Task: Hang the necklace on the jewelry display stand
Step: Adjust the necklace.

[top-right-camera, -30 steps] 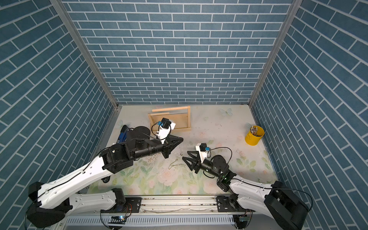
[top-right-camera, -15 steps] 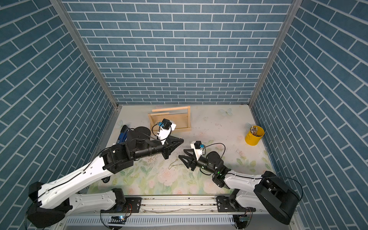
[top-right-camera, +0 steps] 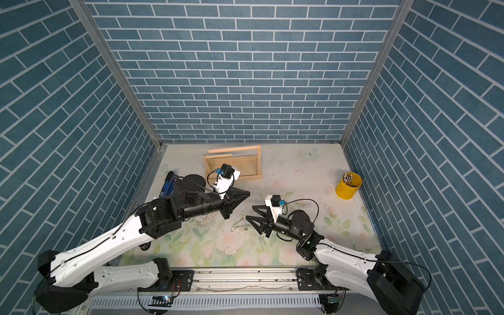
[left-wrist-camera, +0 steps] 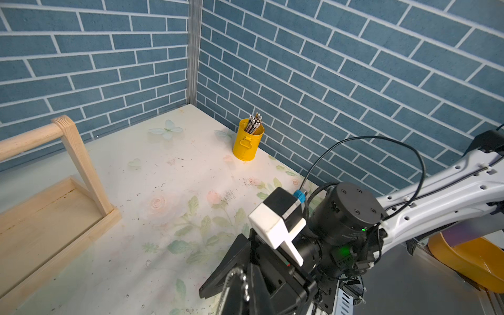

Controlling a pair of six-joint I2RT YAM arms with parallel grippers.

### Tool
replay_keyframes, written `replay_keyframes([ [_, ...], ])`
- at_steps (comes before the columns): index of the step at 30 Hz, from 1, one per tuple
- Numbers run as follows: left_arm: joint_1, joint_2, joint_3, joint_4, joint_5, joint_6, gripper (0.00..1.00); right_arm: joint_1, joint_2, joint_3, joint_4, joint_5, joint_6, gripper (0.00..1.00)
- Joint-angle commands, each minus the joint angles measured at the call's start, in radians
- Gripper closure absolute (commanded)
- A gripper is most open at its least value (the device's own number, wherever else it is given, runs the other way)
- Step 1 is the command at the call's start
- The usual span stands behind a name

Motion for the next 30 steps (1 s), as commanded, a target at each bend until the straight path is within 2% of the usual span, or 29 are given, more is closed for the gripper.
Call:
replay_keyframes([
  [1, 0.005, -0.001, -0.014, -0.011, 0.018, 0.008, 1.00, 0.005, -0.050, 0.024, -0.085, -0.003, -0.011, 0.41],
  [6, 0.004, -0.002, -0.012, 0.002, 0.038, 0.000, 1.00, 0.005, -0.046, 0.028, -0.123, 0.020, -0.042, 0.44],
  [11, 0.003, 0.006, -0.001, 0.001, 0.052, 0.001, 1.00, 0.005, 0.010, 0.026, -0.106, 0.045, -0.057, 0.55],
  [17, 0.003, 0.008, 0.004, -0.008, 0.059, 0.000, 1.00, 0.005, 0.014, 0.011, -0.049, 0.092, -0.056, 0.63],
  [23, 0.003, 0.003, 0.003, -0.003, 0.066, -0.005, 1.00, 0.005, 0.023, 0.018, -0.049, 0.066, -0.058, 0.63],
  [30, 0.003, 0.010, 0.007, -0.003, 0.063, -0.004, 1.00, 0.017, 0.044, 0.000, -0.018, 0.049, -0.039, 0.56],
])
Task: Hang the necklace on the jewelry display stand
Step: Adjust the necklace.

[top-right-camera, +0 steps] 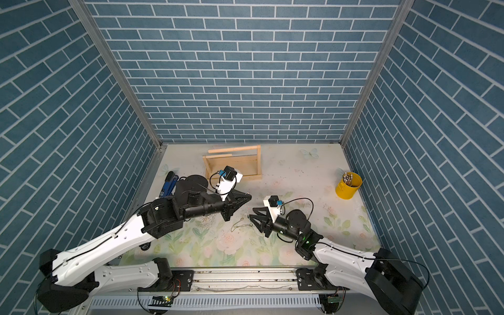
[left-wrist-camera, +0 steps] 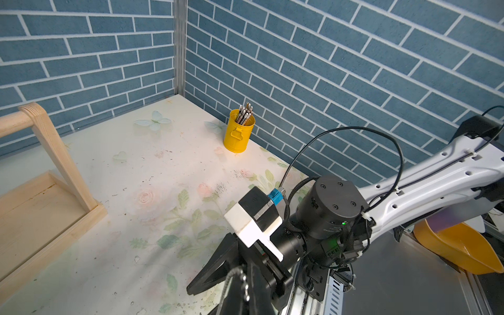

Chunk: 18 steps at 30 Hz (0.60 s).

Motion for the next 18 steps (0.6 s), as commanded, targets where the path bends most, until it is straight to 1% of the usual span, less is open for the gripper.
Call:
replay_keyframes([
  [1, 0.003, 0.001, 0.012, 0.002, 0.012, -0.002, 1.00, 0.011, -0.013, -0.012, 0.046, -0.004, 0.003, 0.56],
  [6, 0.004, 0.000, 0.012, -0.002, 0.009, -0.001, 1.00, 0.013, -0.076, -0.044, 0.011, 0.036, -0.005, 0.55],
  [10, 0.004, 0.000, 0.014, -0.002, 0.009, -0.002, 1.00, 0.012, -0.108, -0.052, -0.021, 0.045, -0.012, 0.54],
  [14, 0.002, 0.002, 0.008, 0.006, 0.014, -0.005, 1.00, 0.013, -0.099, -0.049, -0.017, 0.041, -0.013, 0.54],
  [18, 0.005, 0.006, 0.004, 0.016, 0.023, -0.009, 1.00, 0.013, -0.060, -0.032, 0.000, 0.024, -0.018, 0.54],
])
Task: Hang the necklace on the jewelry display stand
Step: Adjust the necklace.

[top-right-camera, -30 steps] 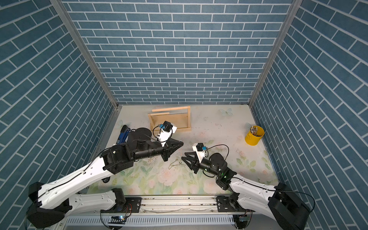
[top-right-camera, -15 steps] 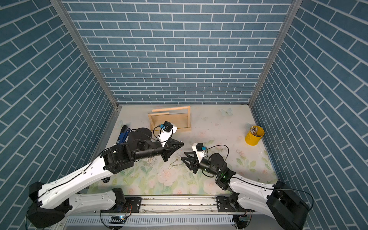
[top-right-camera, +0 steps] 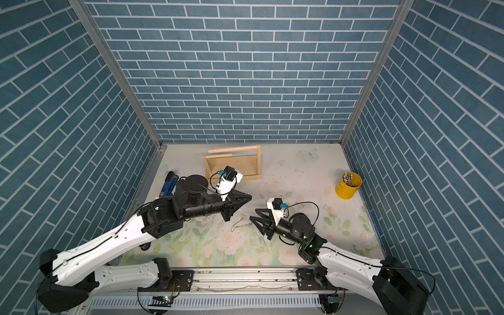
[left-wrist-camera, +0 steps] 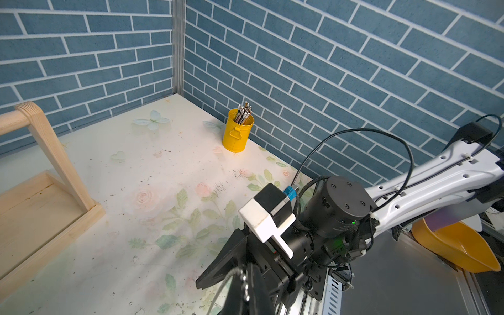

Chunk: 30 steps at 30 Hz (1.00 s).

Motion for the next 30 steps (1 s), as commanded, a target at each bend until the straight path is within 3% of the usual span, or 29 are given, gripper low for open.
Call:
replay_keyframes([
  [1, 0.003, 0.007, 0.003, 0.016, 0.015, -0.006, 1.00, 0.005, 0.036, 0.018, 0.010, -0.007, -0.017, 0.54],
  [4, 0.003, 0.009, 0.006, 0.020, 0.023, -0.009, 1.00, 0.005, 0.064, 0.029, 0.022, 0.001, -0.026, 0.54],
  [14, 0.003, -0.025, -0.006, 0.022, 0.034, -0.017, 1.00, 0.005, 0.181, 0.061, 0.085, 0.012, -0.046, 0.81],
  [16, 0.003, -0.031, -0.008, 0.018, 0.030, -0.017, 1.00, 0.005, 0.198, 0.064, 0.107, -0.010, -0.038, 0.79],
  [21, 0.003, -0.033, -0.008, 0.016, 0.025, -0.014, 1.00, 0.014, 0.218, 0.072, 0.114, -0.025, -0.031, 0.61],
  [24, 0.003, -0.031, -0.006, 0.018, 0.028, -0.011, 1.00, 0.018, 0.230, 0.078, 0.112, -0.027, -0.031, 0.57],
  [28, 0.004, -0.033, -0.003, 0.012, 0.026, -0.009, 1.00, 0.020, 0.244, 0.081, 0.108, -0.015, -0.030, 0.85],
  [30, 0.004, -0.042, -0.006, 0.007, 0.020, -0.009, 1.00, 0.020, 0.239, 0.080, 0.094, 0.002, -0.029, 0.92],
])
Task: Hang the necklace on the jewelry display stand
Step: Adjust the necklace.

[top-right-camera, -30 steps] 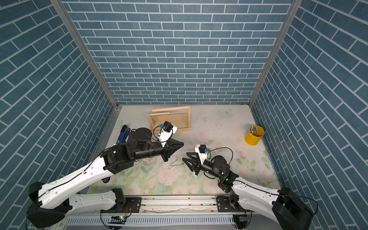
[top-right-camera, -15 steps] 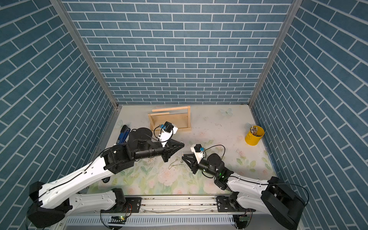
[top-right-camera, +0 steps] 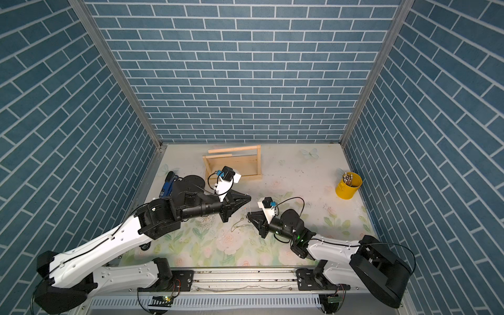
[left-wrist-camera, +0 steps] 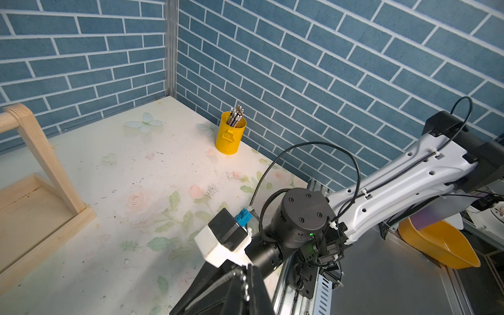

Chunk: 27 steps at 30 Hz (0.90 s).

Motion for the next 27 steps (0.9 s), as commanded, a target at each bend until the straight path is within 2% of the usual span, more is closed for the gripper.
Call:
replay_keyframes([
  [1, 0.003, -0.029, -0.011, 0.006, -0.009, 0.003, 1.00, 0.005, -0.005, 0.023, 0.005, 0.023, -0.001, 0.94],
  [4, 0.005, -0.058, -0.032, 0.001, -0.024, -0.001, 1.00, 0.004, -0.052, 0.038, -0.078, 0.064, -0.020, 1.00],
  [9, 0.004, -0.114, -0.129, -0.003, -0.066, -0.013, 1.00, 0.005, -0.198, 0.127, -0.363, 0.170, -0.080, 1.00],
  [13, 0.003, -0.146, -0.240, 0.047, -0.068, -0.028, 0.88, 0.005, -0.287, 0.258, -0.632, 0.236, -0.148, 1.00],
  [17, 0.004, -0.156, -0.327, 0.142, -0.058, -0.037, 0.80, 0.005, -0.277, 0.399, -0.854, 0.240, -0.199, 1.00],
  [19, 0.003, -0.154, -0.349, 0.176, -0.059, -0.034, 0.75, 0.008, -0.256, 0.447, -0.925, 0.240, -0.211, 1.00],
  [27, 0.003, -0.164, -0.388, 0.196, -0.109, 0.001, 0.40, 0.043, -0.203, 0.569, -1.070, 0.311, -0.227, 1.00],
])
